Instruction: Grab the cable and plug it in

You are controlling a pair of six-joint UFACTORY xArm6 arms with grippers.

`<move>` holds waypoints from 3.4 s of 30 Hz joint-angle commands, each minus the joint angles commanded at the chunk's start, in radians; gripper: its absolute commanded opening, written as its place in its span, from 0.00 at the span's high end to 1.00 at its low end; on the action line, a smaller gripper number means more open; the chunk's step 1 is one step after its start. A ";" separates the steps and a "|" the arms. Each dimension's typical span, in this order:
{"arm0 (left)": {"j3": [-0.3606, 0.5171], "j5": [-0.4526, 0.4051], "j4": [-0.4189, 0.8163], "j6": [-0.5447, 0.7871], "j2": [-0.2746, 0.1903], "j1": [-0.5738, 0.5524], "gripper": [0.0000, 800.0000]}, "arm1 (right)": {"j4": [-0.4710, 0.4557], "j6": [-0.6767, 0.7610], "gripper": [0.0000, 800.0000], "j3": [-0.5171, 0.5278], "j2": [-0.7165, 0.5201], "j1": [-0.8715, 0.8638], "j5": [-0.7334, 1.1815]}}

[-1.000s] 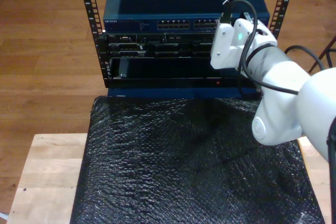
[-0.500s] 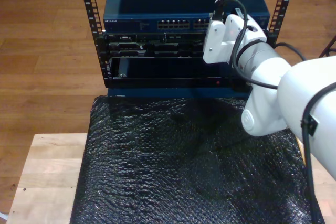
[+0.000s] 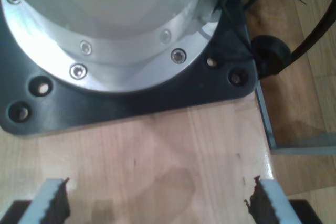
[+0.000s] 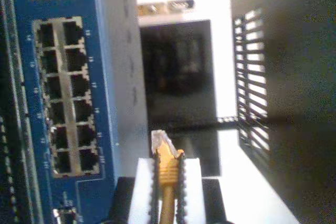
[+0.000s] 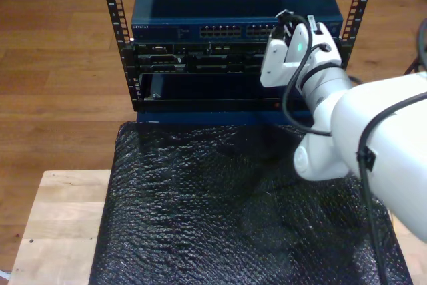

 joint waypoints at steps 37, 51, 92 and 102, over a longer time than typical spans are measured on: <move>0.000 0.000 0.000 0.000 0.000 0.000 0.00 | 0.302 -0.186 1.00 -0.074 0.124 0.117 -0.080; 0.000 0.000 0.000 -0.002 0.000 0.000 0.00 | 0.302 -0.181 1.00 -0.081 0.152 0.112 -0.120; 0.000 0.000 0.000 0.000 0.000 0.000 0.00 | 0.281 -0.089 1.00 -0.133 0.196 0.097 -0.135; 0.000 0.000 0.000 0.000 0.000 0.000 0.00 | 0.242 -0.083 1.00 -0.132 0.196 0.095 -0.135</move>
